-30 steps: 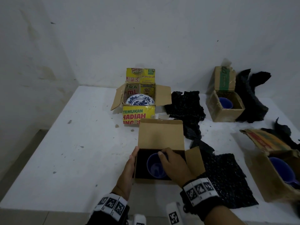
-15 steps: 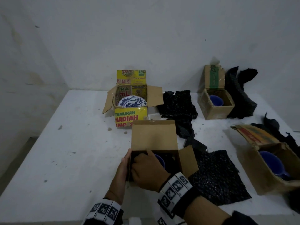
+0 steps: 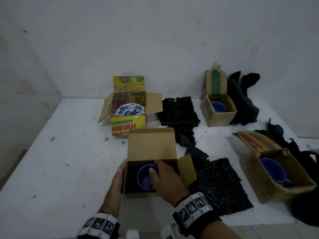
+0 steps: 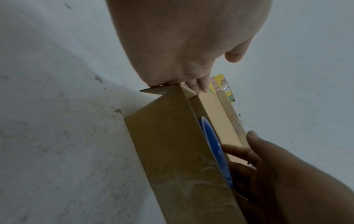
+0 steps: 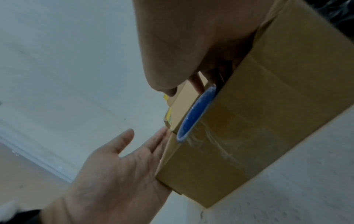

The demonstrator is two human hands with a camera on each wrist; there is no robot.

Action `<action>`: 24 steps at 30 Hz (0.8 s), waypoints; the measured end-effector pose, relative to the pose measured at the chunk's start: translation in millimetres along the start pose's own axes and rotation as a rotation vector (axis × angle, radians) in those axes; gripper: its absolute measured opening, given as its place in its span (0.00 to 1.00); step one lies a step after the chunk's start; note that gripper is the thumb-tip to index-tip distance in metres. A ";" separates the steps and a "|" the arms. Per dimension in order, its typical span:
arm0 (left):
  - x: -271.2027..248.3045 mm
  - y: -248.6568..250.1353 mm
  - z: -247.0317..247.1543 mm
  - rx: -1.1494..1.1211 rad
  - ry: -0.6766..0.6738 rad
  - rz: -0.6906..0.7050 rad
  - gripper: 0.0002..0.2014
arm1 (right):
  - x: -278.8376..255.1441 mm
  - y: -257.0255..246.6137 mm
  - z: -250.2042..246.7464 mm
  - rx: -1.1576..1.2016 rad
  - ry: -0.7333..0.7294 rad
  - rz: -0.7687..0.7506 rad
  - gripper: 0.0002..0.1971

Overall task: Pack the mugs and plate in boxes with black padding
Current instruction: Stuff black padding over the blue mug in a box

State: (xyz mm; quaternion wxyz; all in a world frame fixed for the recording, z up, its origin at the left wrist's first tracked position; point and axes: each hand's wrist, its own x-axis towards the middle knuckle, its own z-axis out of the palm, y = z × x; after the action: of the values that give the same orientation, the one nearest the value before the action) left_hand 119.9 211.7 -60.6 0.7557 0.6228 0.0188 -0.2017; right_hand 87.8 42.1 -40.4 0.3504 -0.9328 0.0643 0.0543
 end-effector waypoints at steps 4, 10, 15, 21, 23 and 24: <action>1.7 11.5 17.8 0.161 0.178 0.096 0.16 | -14.5 3.0 -28.0 0.059 0.124 -0.182 0.19; -11.5 39.2 102.8 0.553 0.161 0.497 0.16 | -30.7 37.8 -96.1 0.046 0.424 -0.314 0.15; -27.4 28.9 194.3 0.680 -0.120 0.692 0.18 | -38.2 104.5 -133.3 -0.058 0.401 -0.145 0.09; -28.7 -25.8 253.8 0.896 -0.336 0.414 0.30 | -47.5 175.3 -133.5 -0.097 0.106 0.034 0.18; -21.1 -42.5 257.1 1.091 -0.289 0.273 0.32 | -49.0 189.5 -125.9 -0.130 -0.016 0.085 0.28; -16.9 -47.9 257.1 1.239 -0.256 0.202 0.33 | -50.1 195.4 -121.1 -0.178 -0.069 0.106 0.34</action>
State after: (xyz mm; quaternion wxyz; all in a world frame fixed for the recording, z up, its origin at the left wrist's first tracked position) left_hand 31.3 -34.3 -43.1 0.2674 0.9137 -0.2506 -0.1758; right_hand 14.4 -179.7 -68.8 0.2647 -0.9531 0.0965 0.1102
